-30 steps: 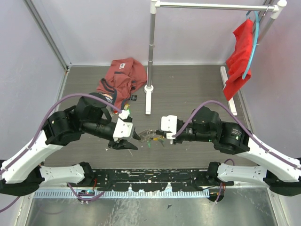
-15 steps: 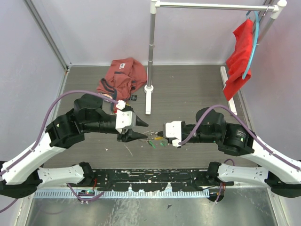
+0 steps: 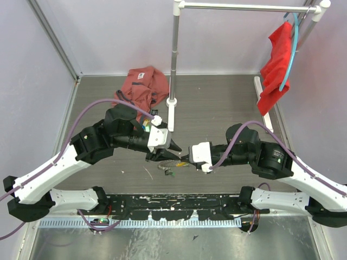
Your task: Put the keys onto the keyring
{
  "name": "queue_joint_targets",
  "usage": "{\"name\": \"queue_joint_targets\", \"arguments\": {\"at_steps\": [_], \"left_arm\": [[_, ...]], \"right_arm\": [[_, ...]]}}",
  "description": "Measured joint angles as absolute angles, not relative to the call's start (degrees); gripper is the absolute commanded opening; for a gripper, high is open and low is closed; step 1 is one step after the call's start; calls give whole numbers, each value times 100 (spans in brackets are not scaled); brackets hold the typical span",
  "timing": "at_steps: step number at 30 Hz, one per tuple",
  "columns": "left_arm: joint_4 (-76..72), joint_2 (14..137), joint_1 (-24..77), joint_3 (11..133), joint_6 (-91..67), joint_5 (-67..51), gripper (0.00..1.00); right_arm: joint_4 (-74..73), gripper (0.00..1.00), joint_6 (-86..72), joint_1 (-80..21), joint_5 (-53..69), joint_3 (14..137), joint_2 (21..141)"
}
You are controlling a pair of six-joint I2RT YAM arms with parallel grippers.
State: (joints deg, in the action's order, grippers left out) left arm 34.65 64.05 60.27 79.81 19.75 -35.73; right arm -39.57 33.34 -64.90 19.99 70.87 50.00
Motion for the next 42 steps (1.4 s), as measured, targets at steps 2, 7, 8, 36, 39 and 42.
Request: {"name": "queue_joint_targets", "arguments": {"at_steps": [2,7,8,36,39,42], "left_arm": [[3498,6418,6027,7983,1999,-3597,33],[3566,6418,6027,7994,2075,-3618,33],[3586,6418,6027,7994,2084,-3616,33],[3896,6455,6053,8117,2187,-3522,0],[3955,6475,6053,8121,2187,-3457,0],[4025,6499,6053,8121,2187,-3395,0]], "right_arm": [[-3957,3,3336,-6490,2014,7087,5002],[-3957,3,3334,-6490,2051,7087,5002],[-3957,4,3334,-6490,2051,7087,5002],[-3951,31,3323,-6477,2045,7087,4987],[-3951,34,3326,-6477,2043,7089,4939],[-3951,35,3326,-6477,2008,7089,4849]]}}
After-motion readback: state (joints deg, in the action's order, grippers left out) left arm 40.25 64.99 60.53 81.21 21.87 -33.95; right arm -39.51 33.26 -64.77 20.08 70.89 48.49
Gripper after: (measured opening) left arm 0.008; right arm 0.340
